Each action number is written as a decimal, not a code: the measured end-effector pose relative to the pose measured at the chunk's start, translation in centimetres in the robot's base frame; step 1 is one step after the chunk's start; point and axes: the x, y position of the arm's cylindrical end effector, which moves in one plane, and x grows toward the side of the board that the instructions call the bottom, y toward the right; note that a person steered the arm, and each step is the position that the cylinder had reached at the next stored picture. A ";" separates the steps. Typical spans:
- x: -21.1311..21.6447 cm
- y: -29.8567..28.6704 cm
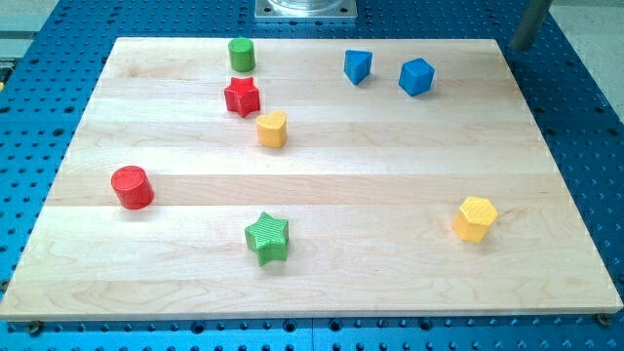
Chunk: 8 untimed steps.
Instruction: Move the arm parallel to the right of the blue cube
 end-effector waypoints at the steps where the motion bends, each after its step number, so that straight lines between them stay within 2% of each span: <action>1: 0.2 0.1; 3: 0.9 -0.9; 4: 2.8 -2.8; 8: 3.5 -3.6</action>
